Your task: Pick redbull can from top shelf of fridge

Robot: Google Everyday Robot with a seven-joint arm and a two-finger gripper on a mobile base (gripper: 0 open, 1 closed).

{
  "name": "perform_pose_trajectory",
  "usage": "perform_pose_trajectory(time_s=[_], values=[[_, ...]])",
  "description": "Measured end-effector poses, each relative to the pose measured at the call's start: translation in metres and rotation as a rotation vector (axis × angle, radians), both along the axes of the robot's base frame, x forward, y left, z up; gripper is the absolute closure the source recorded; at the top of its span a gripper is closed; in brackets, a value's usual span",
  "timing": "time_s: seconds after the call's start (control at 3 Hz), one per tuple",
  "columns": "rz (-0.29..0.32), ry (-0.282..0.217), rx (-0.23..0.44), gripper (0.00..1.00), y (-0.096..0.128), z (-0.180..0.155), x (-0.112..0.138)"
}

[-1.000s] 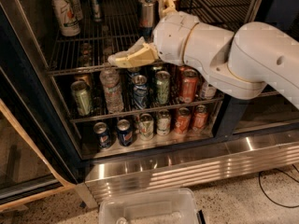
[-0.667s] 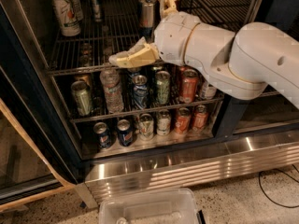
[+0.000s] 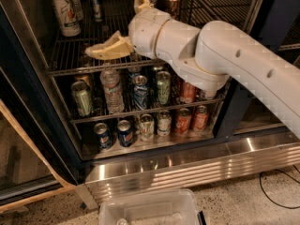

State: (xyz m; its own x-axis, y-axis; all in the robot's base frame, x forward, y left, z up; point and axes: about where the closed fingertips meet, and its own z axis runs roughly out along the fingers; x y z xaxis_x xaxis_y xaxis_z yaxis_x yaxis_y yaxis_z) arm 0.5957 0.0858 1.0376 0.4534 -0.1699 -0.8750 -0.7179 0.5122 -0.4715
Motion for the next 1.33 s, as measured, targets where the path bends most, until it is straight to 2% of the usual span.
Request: perform_pose_trajectory(time_s=[0.33, 0.67, 1.0, 1.33], values=[[-0.075, -0.038, 0.072, 0.0, -0.005, -0.005, 0.036], [-0.06, -0.118, 0.156, 0.0, 0.037, 0.018, 0.037], [-0.06, -0.117, 0.156, 0.0, 0.037, 0.018, 0.037], [-0.077, -0.044, 0.162, 0.0, 0.053, 0.022, 0.034]])
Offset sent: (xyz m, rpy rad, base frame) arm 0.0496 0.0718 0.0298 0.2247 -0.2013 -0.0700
